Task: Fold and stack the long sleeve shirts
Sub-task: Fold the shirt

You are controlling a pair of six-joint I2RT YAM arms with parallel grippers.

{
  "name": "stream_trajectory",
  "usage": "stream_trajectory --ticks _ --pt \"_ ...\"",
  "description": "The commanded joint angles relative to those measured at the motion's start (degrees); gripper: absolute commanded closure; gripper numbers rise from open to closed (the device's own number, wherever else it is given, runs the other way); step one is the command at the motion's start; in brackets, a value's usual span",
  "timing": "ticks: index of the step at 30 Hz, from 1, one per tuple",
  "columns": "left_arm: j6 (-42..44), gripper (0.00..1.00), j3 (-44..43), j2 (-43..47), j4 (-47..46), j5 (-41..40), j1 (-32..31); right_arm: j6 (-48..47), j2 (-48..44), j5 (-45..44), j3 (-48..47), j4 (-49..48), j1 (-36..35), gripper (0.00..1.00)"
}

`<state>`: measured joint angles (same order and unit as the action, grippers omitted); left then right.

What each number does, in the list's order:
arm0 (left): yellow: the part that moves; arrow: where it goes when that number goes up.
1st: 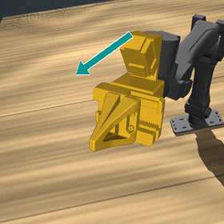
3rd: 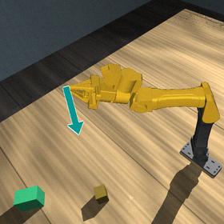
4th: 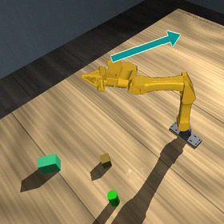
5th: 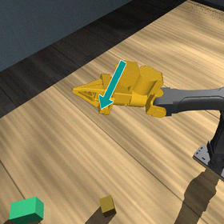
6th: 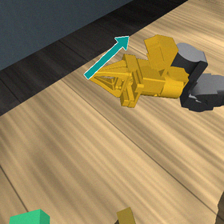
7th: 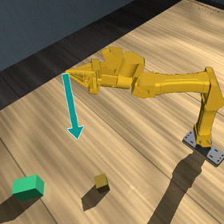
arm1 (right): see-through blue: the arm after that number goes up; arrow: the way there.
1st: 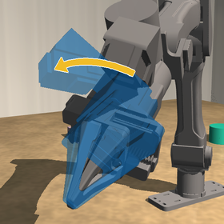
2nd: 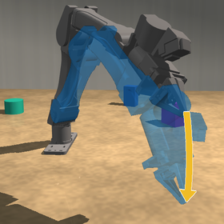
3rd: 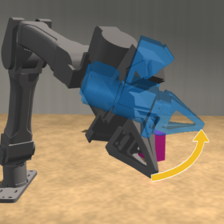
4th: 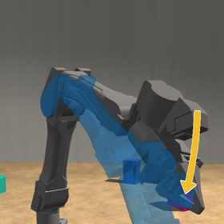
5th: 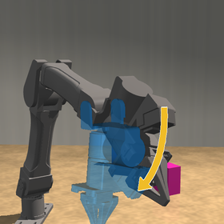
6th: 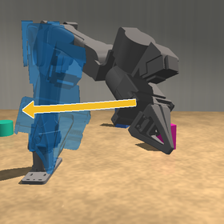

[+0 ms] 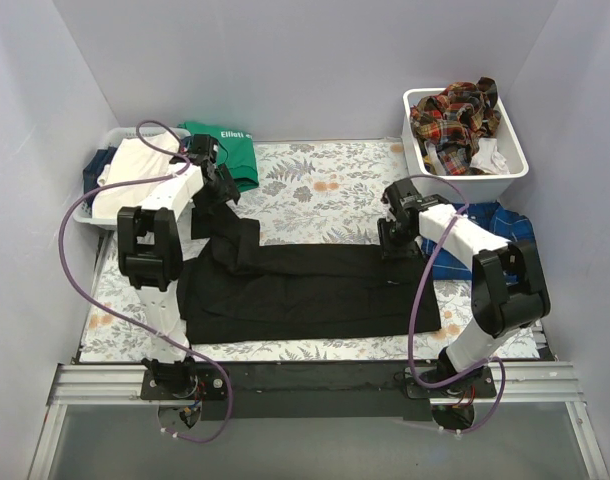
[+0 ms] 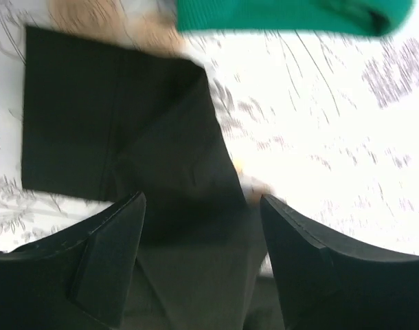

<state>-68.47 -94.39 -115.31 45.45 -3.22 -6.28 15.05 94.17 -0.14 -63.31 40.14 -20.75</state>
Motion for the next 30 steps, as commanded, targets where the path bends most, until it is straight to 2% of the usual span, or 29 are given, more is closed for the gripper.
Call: stream_trajectory --ticks 1,9,12,13,14,15,17,22,26,30 --pt "-3.5 0.34 -5.0 -3.3 3.4 -8.2 -0.1 0.2 -4.1 -0.2 -5.1 -1.1 -0.5 0.59" --pt "-1.8 0.35 -10.3 -12.0 5.5 -13.0 -1.9 0.7 -5.7 -0.2 -7.8 -1.7 -0.6 0.59" --pt "-1.5 0.55 -10.2 -12.6 5.1 -12.6 -2.3 0.6 -5.9 1.3 -8.3 -1.7 -0.6 0.59" --pt "-1.6 0.67 -10.1 -12.4 5.0 -12.2 -2.2 0.5 -5.9 1.4 -8.4 -1.6 -0.5 0.59" --pt "-1.6 0.91 -10.0 -12.1 4.8 -12.1 -2.3 0.6 -5.9 1.4 -8.4 -1.6 -0.6 0.59" --pt "-1.6 1.00 -10.1 -11.4 4.9 -12.0 -2.3 0.6 -5.8 1.5 -8.5 -1.7 -0.6 0.59" --pt "-1.6 1.00 -10.6 -10.2 5.1 -11.3 -2.3 0.4 -5.5 2.1 -8.7 -1.7 -0.6 0.59" --pt "-0.2 1.00 -10.7 -0.7 3.3 -9.0 -2.3 -1.0 -2.9 3.7 -10.5 -1.8 -1.3 0.59" --pt "2.3 1.00 -10.7 7.6 1.1 -3.6 -2.3 -3.4 -0.8 6.3 -12.3 -2.3 -3.1 0.59" --pt "4.9 1.00 -6.1 16.7 -2.2 2.2 -2.3 -4.1 2.2 7.6 -14.4 -2.9 -6.7 0.59"
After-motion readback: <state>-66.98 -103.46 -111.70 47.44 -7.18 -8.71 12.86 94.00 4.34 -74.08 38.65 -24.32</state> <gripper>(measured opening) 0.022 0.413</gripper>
